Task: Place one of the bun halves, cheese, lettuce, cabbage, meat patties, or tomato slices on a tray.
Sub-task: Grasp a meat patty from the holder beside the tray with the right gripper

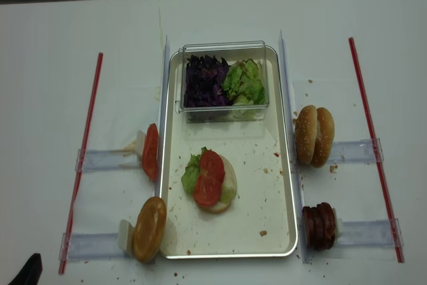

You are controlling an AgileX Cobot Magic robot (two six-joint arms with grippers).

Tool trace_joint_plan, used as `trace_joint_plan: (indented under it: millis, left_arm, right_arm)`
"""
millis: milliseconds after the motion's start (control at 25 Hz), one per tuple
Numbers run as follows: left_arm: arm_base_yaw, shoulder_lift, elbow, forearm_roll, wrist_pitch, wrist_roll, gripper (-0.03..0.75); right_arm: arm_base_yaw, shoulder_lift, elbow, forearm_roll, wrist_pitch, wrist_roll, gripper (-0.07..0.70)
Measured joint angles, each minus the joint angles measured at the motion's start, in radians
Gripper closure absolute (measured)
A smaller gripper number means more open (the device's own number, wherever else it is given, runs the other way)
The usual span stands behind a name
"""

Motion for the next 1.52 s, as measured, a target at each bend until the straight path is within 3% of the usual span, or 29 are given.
trace_joint_plan:
  millis: [600,1520]
  left_arm:
    - [0.000,0.000,0.000,0.000,0.000,0.000,0.099]
    - [0.000,0.000,0.000,0.000,0.000,0.000,0.099]
  right_arm:
    - [0.000,0.014,0.000,0.002,0.000,0.000,-0.053]
    - [0.000,0.796,0.000,0.032,-0.041,0.045,-0.053]
